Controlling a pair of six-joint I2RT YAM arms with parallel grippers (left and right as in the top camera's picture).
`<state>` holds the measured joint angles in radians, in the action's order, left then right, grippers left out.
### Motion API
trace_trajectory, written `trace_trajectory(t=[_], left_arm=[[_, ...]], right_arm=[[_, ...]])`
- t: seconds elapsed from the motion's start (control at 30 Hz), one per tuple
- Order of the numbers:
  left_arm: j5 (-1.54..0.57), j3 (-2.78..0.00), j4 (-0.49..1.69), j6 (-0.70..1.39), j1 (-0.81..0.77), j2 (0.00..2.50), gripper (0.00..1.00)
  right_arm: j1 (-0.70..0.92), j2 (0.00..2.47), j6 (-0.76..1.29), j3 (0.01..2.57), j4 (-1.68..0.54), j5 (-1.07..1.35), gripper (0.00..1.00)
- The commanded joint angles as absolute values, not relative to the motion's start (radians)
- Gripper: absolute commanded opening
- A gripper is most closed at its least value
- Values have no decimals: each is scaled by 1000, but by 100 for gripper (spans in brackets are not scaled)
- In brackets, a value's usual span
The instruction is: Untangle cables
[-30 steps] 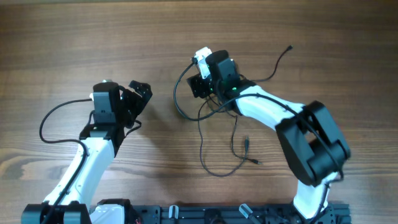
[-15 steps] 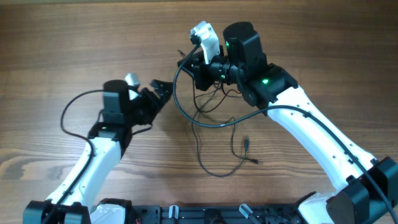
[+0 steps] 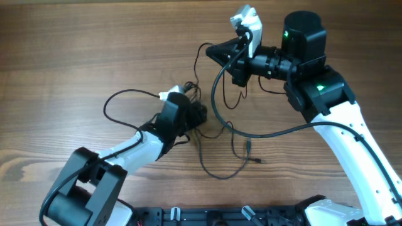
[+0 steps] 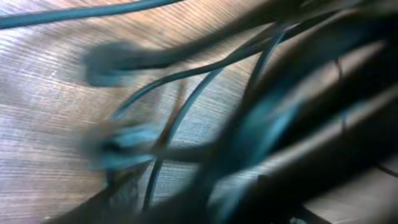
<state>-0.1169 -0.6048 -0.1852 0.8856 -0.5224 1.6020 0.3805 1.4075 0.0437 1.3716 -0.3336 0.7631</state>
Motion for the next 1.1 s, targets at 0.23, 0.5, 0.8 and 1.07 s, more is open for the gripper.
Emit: trace_trajectory(t=[0.23, 0.5, 0.8, 1.07], left_arm=[[81, -606, 168, 838, -466, 1610, 4], [106, -606, 148, 874, -457, 1610, 9], [30, -613, 223, 754, -185, 1396, 4], [-504, -613, -101, 767, -154, 1231, 100]], right_arm=[[109, 1387, 217, 1386, -325, 408, 4], [-234, 1388, 104, 1386, -390, 748, 4], [49, 1387, -23, 1386, -512, 797, 4], [157, 1387, -8, 1386, -411, 848, 5]])
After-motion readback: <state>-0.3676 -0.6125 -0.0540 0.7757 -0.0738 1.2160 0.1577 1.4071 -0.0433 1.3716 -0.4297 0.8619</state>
